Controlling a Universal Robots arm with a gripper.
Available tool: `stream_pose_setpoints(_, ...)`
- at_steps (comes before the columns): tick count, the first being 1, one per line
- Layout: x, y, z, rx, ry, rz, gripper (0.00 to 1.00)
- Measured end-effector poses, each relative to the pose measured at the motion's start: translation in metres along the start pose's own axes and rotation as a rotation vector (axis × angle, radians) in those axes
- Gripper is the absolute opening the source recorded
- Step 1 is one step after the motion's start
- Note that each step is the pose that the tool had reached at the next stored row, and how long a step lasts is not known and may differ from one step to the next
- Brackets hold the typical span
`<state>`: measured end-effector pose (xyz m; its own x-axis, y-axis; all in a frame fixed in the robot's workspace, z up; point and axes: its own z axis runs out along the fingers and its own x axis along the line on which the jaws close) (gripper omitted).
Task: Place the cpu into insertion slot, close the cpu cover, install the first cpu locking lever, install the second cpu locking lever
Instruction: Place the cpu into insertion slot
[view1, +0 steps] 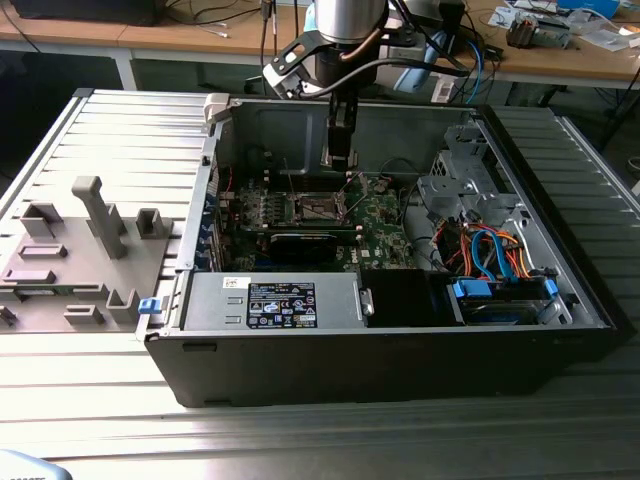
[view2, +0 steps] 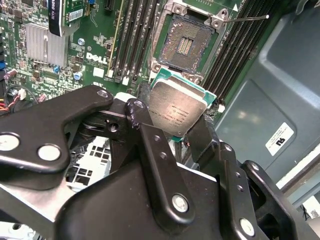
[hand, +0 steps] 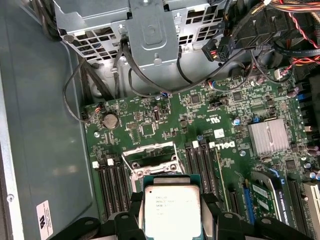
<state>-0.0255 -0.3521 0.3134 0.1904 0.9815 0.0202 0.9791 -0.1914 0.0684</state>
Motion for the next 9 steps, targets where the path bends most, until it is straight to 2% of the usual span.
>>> stream_pose_setpoints(9,0.0000,0.0000,0.0003,-0.0004,-0.0011,0.017,0.55)
